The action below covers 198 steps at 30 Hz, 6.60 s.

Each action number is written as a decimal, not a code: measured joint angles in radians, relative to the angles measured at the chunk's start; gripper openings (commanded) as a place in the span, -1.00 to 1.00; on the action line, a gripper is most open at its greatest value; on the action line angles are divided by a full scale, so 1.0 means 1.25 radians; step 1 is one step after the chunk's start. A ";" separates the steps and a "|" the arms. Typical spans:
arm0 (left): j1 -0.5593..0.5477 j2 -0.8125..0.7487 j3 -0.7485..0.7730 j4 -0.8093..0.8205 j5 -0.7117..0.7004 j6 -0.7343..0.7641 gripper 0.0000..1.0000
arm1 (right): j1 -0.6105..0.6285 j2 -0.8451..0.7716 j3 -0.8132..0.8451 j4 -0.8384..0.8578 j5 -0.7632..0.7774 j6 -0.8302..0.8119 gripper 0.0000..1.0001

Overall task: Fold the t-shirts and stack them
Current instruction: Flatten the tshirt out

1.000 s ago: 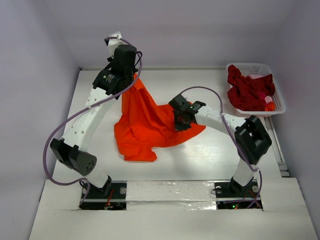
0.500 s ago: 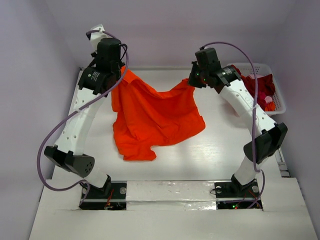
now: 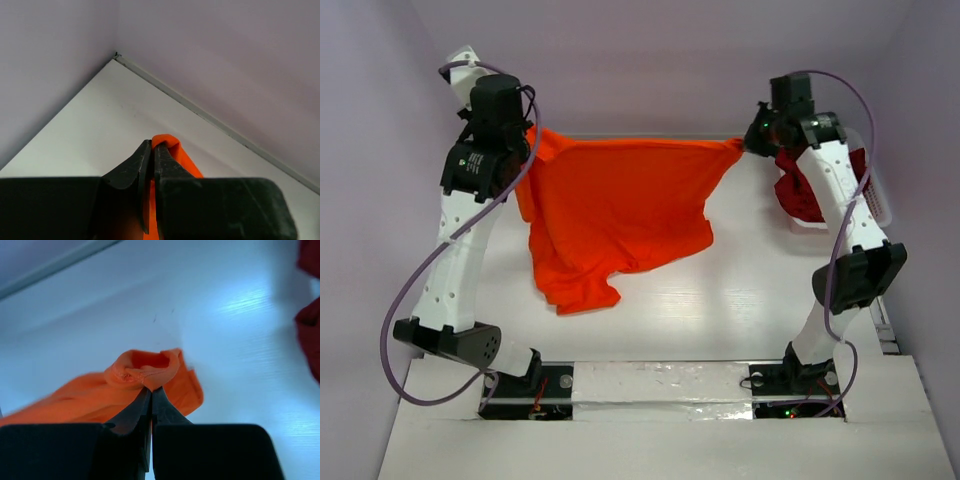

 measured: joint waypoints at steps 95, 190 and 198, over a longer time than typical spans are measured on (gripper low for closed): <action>0.100 -0.094 -0.330 0.406 0.403 -0.113 -1.00 | -0.154 -0.309 -0.336 0.442 -0.237 0.052 -1.00; 0.100 -0.596 -0.774 0.445 0.449 -0.146 -1.00 | -0.153 -0.937 -0.975 0.623 -0.302 0.067 -1.00; 0.100 -0.423 -0.721 0.453 0.397 -0.146 -1.00 | -0.153 -0.730 -0.945 0.692 -0.290 0.065 -1.00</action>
